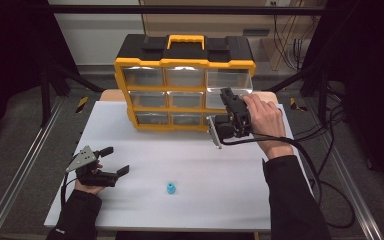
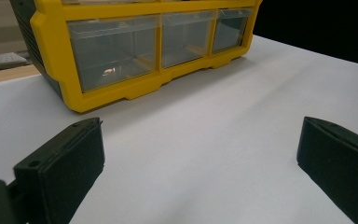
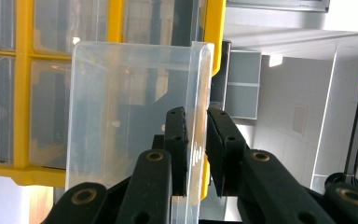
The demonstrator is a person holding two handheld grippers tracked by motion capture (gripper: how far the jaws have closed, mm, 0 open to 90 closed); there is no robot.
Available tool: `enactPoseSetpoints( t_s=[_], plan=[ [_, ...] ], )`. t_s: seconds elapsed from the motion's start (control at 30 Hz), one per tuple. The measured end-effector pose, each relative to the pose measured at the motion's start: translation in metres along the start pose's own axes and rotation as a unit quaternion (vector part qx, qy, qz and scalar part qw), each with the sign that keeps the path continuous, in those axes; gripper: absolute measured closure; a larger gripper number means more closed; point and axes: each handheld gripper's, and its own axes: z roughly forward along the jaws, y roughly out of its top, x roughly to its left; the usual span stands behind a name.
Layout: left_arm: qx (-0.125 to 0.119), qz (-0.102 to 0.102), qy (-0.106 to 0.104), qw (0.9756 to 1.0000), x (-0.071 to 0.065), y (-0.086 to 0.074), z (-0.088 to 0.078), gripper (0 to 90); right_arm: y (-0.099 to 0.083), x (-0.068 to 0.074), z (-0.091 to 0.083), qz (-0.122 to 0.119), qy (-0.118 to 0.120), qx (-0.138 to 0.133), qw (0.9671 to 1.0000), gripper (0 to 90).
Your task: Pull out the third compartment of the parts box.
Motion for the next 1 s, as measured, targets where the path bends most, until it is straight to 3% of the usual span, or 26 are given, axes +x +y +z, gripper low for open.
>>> enactPoseSetpoints(
  t_s=[1.0],
  plan=[
    [0.0,0.0,-0.001,1.0,-0.0003,0.0002,-0.0003,0.5,-0.0026,-0.0018,-0.0012,0.04,0.027,-0.01,0.9988,75.5]
  ],
)
